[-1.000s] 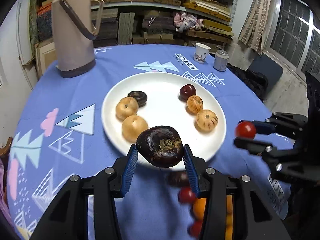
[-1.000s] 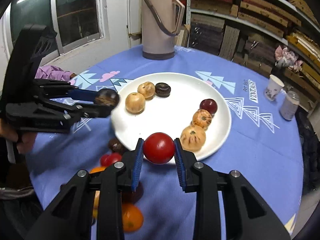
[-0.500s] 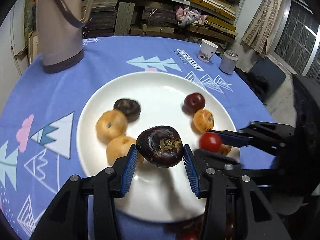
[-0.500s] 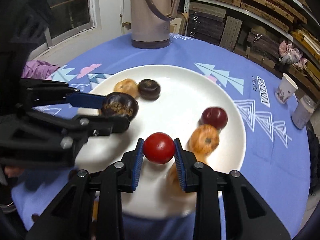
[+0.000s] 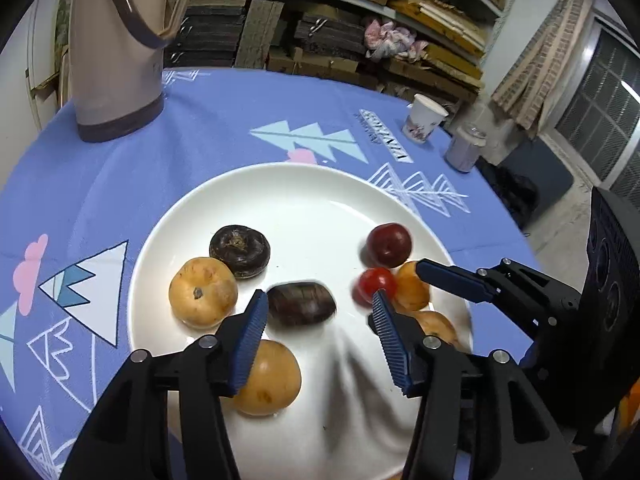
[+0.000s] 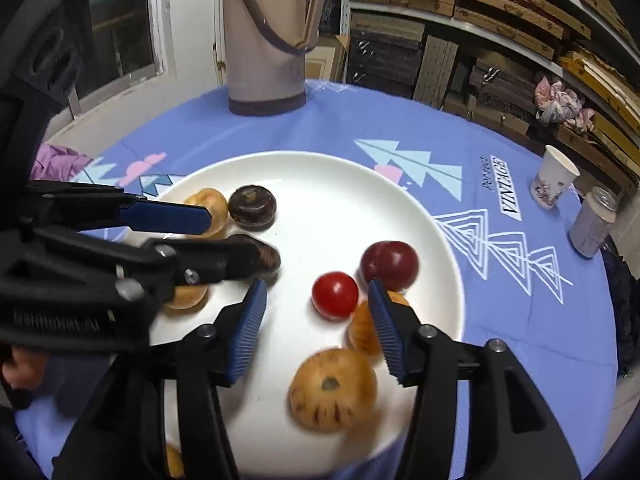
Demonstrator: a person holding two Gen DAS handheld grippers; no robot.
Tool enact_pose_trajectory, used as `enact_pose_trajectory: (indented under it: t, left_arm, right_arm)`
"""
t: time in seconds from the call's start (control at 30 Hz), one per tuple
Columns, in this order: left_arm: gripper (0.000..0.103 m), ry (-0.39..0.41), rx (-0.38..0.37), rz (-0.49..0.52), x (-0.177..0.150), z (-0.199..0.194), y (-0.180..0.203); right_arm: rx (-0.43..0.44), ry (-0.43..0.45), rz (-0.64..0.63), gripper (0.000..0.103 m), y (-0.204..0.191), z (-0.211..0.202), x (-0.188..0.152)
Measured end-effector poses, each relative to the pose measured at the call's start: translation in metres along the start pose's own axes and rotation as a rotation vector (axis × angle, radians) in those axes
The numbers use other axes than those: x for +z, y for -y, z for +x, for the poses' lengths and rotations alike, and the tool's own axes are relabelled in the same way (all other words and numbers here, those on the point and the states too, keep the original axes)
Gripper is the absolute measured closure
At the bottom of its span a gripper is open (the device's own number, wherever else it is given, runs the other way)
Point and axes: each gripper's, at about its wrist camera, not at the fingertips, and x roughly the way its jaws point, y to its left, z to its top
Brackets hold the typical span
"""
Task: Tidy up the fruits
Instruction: 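Carry both fruits onto the white plate and open both tools, then grasp a dark purple fruit with the left tool while the right tool grasps an orange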
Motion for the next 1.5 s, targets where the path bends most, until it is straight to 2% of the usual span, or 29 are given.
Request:
enact_pose_trajectory:
  t: [0.1, 0.27, 0.33, 0.43, 0.57, 0.7, 0.8, 0.87, 0.97, 1.23, 1.27, 1.3, 1.5]
  left_arm:
    - [0.043, 0.019, -0.023, -0.005, -0.006, -0.016, 0.000]
    - [0.042, 0.033, -0.018, 0.037, -0.026, -0.045, 0.007]
    - [0.038, 0.030, -0.007, 0.056, -0.037, -0.054, 0.010]
    - [0.030, 0.026, 0.038, 0.104, -0.057, -0.065, 0.016]
    - [0.029, 0.009, 0.101, 0.181, -0.088, -0.079, 0.022]
    - [0.028, -0.012, 0.119, 0.166, -0.111, -0.088, 0.014]
    - [0.019, -0.013, 0.140, 0.129, -0.125, -0.095, 0.004]
    - [0.019, -0.017, 0.144, 0.108, -0.130, -0.098, 0.001]
    - [0.019, -0.019, 0.151, 0.096, -0.139, -0.103, -0.001]
    - [0.019, -0.081, 0.122, 0.163, -0.168, -0.110, 0.006]
    - [0.019, -0.092, 0.109, 0.179, -0.173, -0.111, 0.009]
    - [0.019, -0.098, 0.103, 0.189, -0.175, -0.111, 0.011]
    - [0.019, -0.142, 0.045, 0.233, -0.187, -0.108, 0.027]
  right_arm:
    - [0.022, 0.031, 0.028, 0.047, 0.003, -0.023, -0.006]
    - [0.034, 0.074, 0.043, 0.039, 0.005, -0.066, -0.032]
    - [0.042, 0.075, 0.057, 0.038, 0.006, -0.081, -0.046]
    - [0.079, 0.067, 0.068, 0.031, 0.002, -0.101, -0.072]
    - [0.130, 0.023, 0.038, 0.031, -0.015, -0.117, -0.106]
    - [0.149, -0.024, 0.019, 0.031, -0.029, -0.123, -0.132]
    - [0.161, -0.044, -0.015, 0.031, -0.042, -0.127, -0.143]
    - [0.160, -0.045, -0.024, 0.031, -0.046, -0.127, -0.145]
    - [0.139, -0.065, -0.047, 0.042, -0.052, -0.122, -0.146]
    - [0.112, -0.077, -0.069, 0.043, -0.064, -0.103, -0.147]
    - [0.112, -0.088, -0.069, 0.048, -0.064, -0.098, -0.147]
    - [0.121, -0.100, -0.066, 0.057, -0.065, -0.094, -0.147]
    - [0.128, -0.105, -0.028, 0.058, -0.058, -0.087, -0.149]
